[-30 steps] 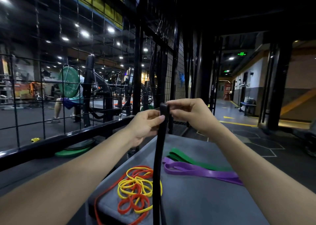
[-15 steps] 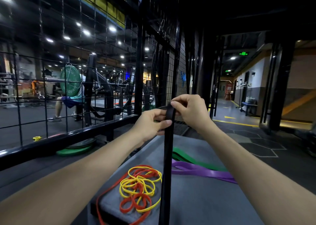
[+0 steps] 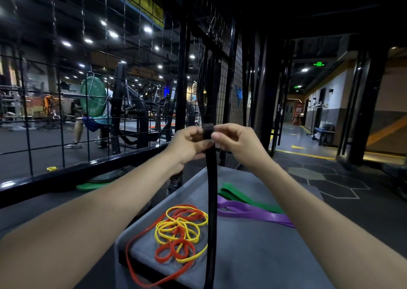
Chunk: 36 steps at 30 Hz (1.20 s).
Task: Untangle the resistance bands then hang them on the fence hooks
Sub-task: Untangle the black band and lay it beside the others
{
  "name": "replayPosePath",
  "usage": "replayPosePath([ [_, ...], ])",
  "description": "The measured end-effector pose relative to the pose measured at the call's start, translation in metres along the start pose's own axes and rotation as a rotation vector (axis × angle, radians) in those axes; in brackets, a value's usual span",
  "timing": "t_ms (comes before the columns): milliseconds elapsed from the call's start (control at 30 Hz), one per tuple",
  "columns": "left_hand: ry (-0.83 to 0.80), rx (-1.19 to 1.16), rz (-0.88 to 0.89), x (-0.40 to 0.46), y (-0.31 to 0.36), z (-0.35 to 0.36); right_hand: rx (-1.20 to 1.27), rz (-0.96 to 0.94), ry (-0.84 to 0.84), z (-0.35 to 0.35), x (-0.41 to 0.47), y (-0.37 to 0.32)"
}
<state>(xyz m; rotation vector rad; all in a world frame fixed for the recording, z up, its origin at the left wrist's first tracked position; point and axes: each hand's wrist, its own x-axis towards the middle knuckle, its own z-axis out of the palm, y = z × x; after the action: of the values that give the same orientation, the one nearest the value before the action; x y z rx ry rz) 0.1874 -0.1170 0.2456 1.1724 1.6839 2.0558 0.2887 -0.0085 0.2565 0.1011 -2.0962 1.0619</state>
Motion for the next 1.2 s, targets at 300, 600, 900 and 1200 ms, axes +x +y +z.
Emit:
replayPosePath([
  [300, 0.089, -0.075, 0.017, 0.015, 0.011, -0.008, -0.024, 0.171, -0.114, 0.019, -0.011, 0.026],
  [600, 0.205, -0.24, -0.03, 0.019, 0.009, -0.023, -0.08, 0.341, -0.228, 0.023, -0.024, 0.06],
  [900, 0.251, -0.441, -0.034, 0.02, 0.007, -0.028, -0.071, 0.37, -0.274, 0.019, -0.024, 0.063],
  [1200, 0.421, -0.574, -0.113, 0.016, -0.014, -0.047, -0.416, 0.382, -0.13, 0.009, -0.023, 0.081],
])
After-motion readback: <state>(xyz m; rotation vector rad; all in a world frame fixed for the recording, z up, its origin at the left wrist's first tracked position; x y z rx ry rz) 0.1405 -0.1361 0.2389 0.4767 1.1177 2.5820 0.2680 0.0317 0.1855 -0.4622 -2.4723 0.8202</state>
